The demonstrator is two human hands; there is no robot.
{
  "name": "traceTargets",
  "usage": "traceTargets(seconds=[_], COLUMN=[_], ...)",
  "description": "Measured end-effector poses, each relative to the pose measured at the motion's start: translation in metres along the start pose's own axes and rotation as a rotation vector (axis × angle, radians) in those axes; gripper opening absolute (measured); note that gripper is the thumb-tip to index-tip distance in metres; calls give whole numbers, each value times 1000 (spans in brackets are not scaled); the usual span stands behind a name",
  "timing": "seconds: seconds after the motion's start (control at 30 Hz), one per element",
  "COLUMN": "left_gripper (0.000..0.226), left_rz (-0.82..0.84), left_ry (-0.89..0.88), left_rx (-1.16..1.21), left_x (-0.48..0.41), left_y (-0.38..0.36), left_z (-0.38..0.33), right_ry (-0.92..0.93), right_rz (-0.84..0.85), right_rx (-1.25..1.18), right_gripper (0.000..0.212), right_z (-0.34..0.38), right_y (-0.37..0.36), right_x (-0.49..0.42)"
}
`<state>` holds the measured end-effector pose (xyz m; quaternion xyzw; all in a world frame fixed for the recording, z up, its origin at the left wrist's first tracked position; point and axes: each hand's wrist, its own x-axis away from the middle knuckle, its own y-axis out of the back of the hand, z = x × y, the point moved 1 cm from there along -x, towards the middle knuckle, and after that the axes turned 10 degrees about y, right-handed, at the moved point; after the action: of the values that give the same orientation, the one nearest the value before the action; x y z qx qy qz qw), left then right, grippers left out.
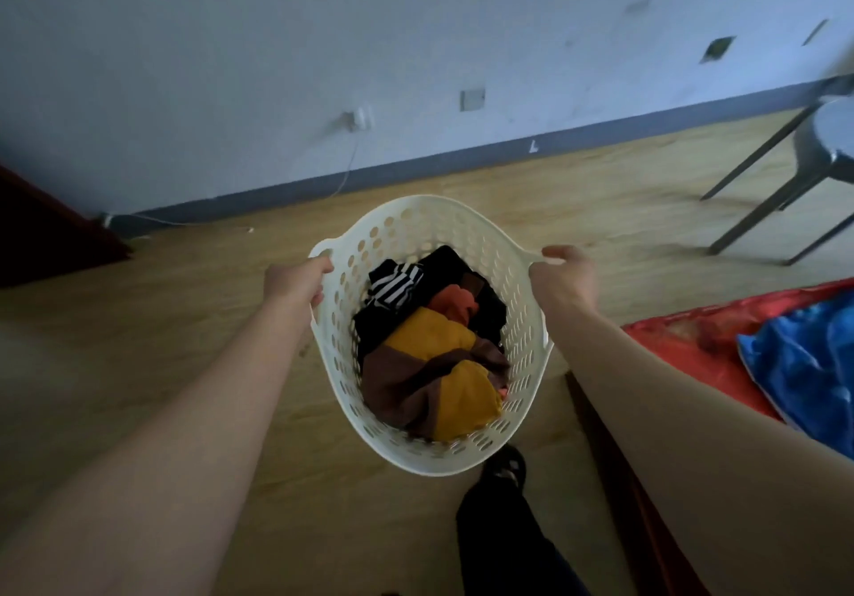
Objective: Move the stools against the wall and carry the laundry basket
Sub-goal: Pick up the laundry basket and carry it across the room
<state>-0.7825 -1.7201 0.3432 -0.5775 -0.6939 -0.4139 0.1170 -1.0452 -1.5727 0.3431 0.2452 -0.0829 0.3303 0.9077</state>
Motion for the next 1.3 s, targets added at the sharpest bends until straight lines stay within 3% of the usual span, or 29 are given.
traceTargets(seconds=[0.1,0.5,0.67,0.77,1.0,1.3], left_gripper=[25,36,21,18,18,19], left_rz=[8,239,335,373,472,492], left_ry=[-27,-130,-150,-166,-169,-142], left_rx=[-30,-163,-301,-350,-494,-569], left_x=[-21,-73,-83,-85,-88,-113], left_y=[-60,-290,-406,-446,-633,-821], left_z=[-59,-240,-316,-334,-409,-425], right_ry=[-8,-115,-214,-238,-320,-446], right_rz=[-63,-310,-446,-457,-568,-575], right_rx=[16,-39,-94,-101,-165,-150], right_gripper=[33,29,29,29,30,33], right_z=[21,64,77,76,60,-1], right_y=[5,63,101,117,185,234], right_x=[-68,-283,-374,-399,-540,-686])
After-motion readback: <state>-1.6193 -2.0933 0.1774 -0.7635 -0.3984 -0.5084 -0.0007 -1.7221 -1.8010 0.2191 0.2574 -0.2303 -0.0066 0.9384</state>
